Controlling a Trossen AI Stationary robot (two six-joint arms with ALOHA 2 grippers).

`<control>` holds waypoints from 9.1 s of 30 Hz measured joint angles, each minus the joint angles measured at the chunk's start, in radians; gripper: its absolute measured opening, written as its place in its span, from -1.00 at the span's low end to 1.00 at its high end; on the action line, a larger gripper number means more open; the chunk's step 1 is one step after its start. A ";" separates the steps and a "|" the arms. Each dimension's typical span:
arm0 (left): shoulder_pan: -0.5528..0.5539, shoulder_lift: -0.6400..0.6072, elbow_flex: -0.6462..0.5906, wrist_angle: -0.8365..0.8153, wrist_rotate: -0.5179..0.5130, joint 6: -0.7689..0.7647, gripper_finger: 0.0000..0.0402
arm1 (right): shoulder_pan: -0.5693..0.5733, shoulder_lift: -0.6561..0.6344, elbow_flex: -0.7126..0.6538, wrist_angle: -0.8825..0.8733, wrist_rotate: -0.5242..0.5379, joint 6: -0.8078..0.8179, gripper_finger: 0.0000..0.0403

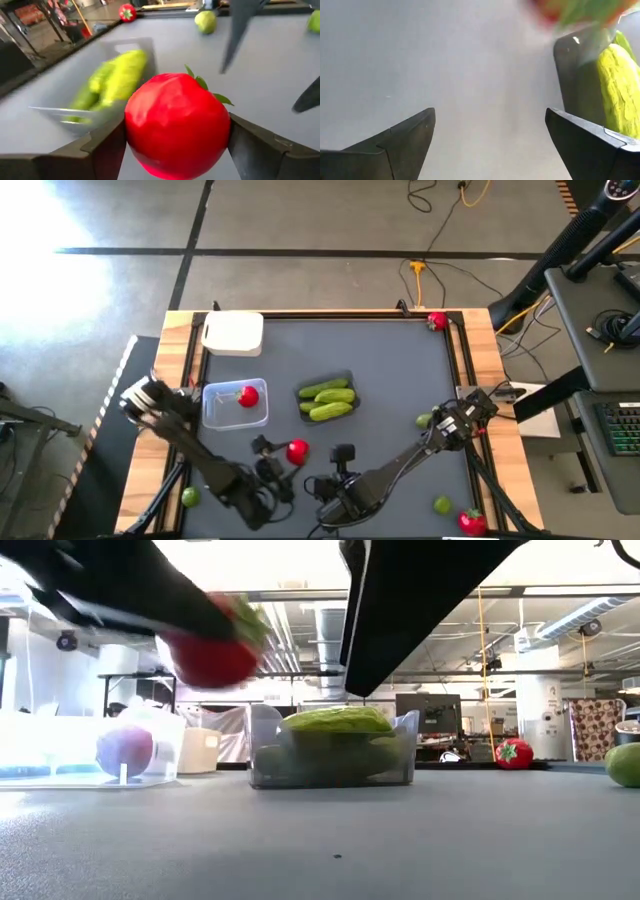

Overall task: Sort produce into baskets
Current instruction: Put the tomato into the transparent bin

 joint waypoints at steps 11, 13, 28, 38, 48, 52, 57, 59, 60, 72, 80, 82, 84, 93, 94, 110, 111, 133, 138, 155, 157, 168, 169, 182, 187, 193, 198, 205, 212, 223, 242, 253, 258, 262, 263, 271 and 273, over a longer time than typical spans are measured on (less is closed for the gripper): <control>0.047 -0.338 -0.047 -0.899 0.391 -0.432 0.39 | 0.009 0.000 -0.002 0.011 0.002 0.019 0.84; 0.089 -0.375 -0.080 -0.934 0.426 -0.429 0.39 | 0.009 0.000 -0.002 0.012 0.002 0.019 0.84; 0.362 -0.488 -0.278 -0.590 0.617 -0.073 0.57 | 0.016 0.000 -0.002 0.021 -0.002 0.041 0.84; 0.365 -0.488 -0.296 -0.588 0.612 -0.057 0.75 | 0.022 0.000 -0.002 0.024 -0.003 -0.040 0.84; 0.345 -0.516 -0.294 -0.599 0.603 -0.052 0.75 | -0.031 -0.047 -0.002 -0.292 0.367 0.160 0.82; 0.306 -0.552 -0.294 -0.610 0.603 -0.084 0.75 | -0.095 -0.120 -0.074 -0.287 0.349 0.204 0.76; 0.202 -0.592 -0.296 -0.679 0.591 -0.184 0.75 | -0.208 -0.262 -0.255 -0.277 0.300 0.278 0.63; 0.153 -0.605 -0.300 -0.715 0.586 -0.235 0.75 | -0.256 -0.325 -0.344 -0.292 0.292 0.347 0.59; 0.129 -0.612 -0.301 -0.722 0.583 -0.256 0.75 | -0.281 -0.360 -0.393 -0.296 0.282 0.373 0.57; -0.069 -0.644 -0.281 -0.664 0.204 -0.381 0.76 | -0.718 -0.696 -0.801 -0.279 0.200 0.414 0.58; -0.042 -0.611 -0.285 -0.621 0.001 -0.383 0.76 | -1.101 -0.643 -0.855 -0.254 0.114 0.179 0.82; -0.032 -0.611 -0.287 -0.625 -0.002 -0.378 0.76 | -1.188 -0.612 -0.855 -0.225 0.114 0.111 0.84; -0.024 -0.611 -0.294 -0.630 -0.003 -0.375 0.76 | -1.278 -0.585 -0.855 -0.171 0.112 0.042 0.84; 0.061 -0.611 -0.354 -0.635 -0.018 -0.489 0.76 | -1.598 -0.471 -0.772 0.066 -0.034 -0.166 0.85; 0.077 -0.610 -0.361 -0.636 -0.011 -0.489 0.76 | -1.618 -0.457 -0.755 0.085 -0.087 -0.166 0.85; 0.183 -0.609 -0.483 -0.527 0.029 -0.460 0.76 | -1.683 -0.316 -0.581 -0.052 -0.158 0.116 0.85; 0.183 -0.607 -0.496 -0.510 0.015 -0.459 0.76 | -1.683 -0.316 -0.577 -0.061 -0.157 0.128 0.85; 0.184 -0.602 -0.607 -0.442 -0.023 -0.494 0.75 | -1.650 -0.328 -0.619 -0.013 -0.068 0.530 0.85; 0.184 -0.588 -0.616 -0.433 -0.037 -0.489 0.75 | -1.604 -0.328 -0.652 -0.046 -0.013 0.622 0.85; 0.184 -0.470 -0.623 -0.419 -0.034 -0.519 0.76 | -1.622 -0.328 -0.754 0.106 0.071 0.774 0.85; 0.184 -0.460 -0.623 -0.414 -0.034 -0.526 0.76 | -1.629 -0.328 -0.755 0.130 0.070 0.754 0.85; 0.184 -0.450 -0.622 -0.408 -0.054 -0.557 0.76 | -1.638 -0.329 -0.778 0.135 0.038 0.700 0.83; 0.184 -0.450 -0.622 -0.408 -0.054 -0.557 0.76 | -1.638 -0.329 -0.781 0.138 0.034 0.696 0.80; 0.184 -0.450 -0.622 -0.407 -0.072 -0.557 0.76 | -1.616 -0.352 -0.805 0.139 0.014 0.550 0.50; 0.184 -0.450 -0.622 -0.407 -0.085 -0.558 0.76 | -1.576 -0.405 -0.805 0.135 0.019 0.424 0.49; 0.184 -0.450 -0.622 -0.407 -0.086 -0.558 0.76 | -1.422 -0.489 -0.805 0.128 0.024 0.283 0.48; 0.184 -0.450 -0.622 -0.407 -0.086 -0.557 0.76 | -1.214 -0.574 -0.805 0.145 0.042 0.251 0.48; 0.183 -0.450 -0.622 -0.406 -0.048 -0.540 0.76 | -0.912 -0.665 -0.805 0.237 0.158 0.195 0.48; 0.166 -0.450 -0.579 -0.382 0.076 -0.545 0.76 | -0.738 -0.694 -0.805 0.485 0.143 0.013 0.48; 0.079 -0.463 -0.421 -0.535 0.102 -0.526 0.68 | -0.523 -0.609 -0.805 0.926 -0.243 -0.278 0.48; -0.103 -0.436 -0.381 -0.135 0.255 -0.240 0.65 | -0.312 -0.370 -0.804 1.257 -0.367 -0.282 0.48; -0.100 -0.238 -0.407 0.240 0.281 -0.102 0.65 | -0.296 -0.256 -0.804 1.312 -0.365 -0.324 0.48; -0.094 -0.140 -0.393 0.332 0.261 -0.131 0.65 | -0.296 -0.234 -0.804 1.323 -0.366 -0.365 0.49; -0.072 -0.062 -0.370 0.364 0.247 -0.116 0.65 | -0.290 -0.224 -0.804 1.319 -0.386 -0.414 0.49; -0.068 -0.046 -0.363 0.362 0.237 -0.116 0.65 | -0.288 -0.224 -0.804 1.319 -0.393 -0.425 0.49; -0.029 0.053 -0.293 0.337 0.230 -0.046 0.66 | -0.277 -0.224 -0.803 1.303 -0.394 -0.493 0.54; -0.013 0.068 -0.269 0.298 0.262 -0.043 0.68 | -0.277 -0.224 -0.803 1.291 -0.393 -0.491 0.60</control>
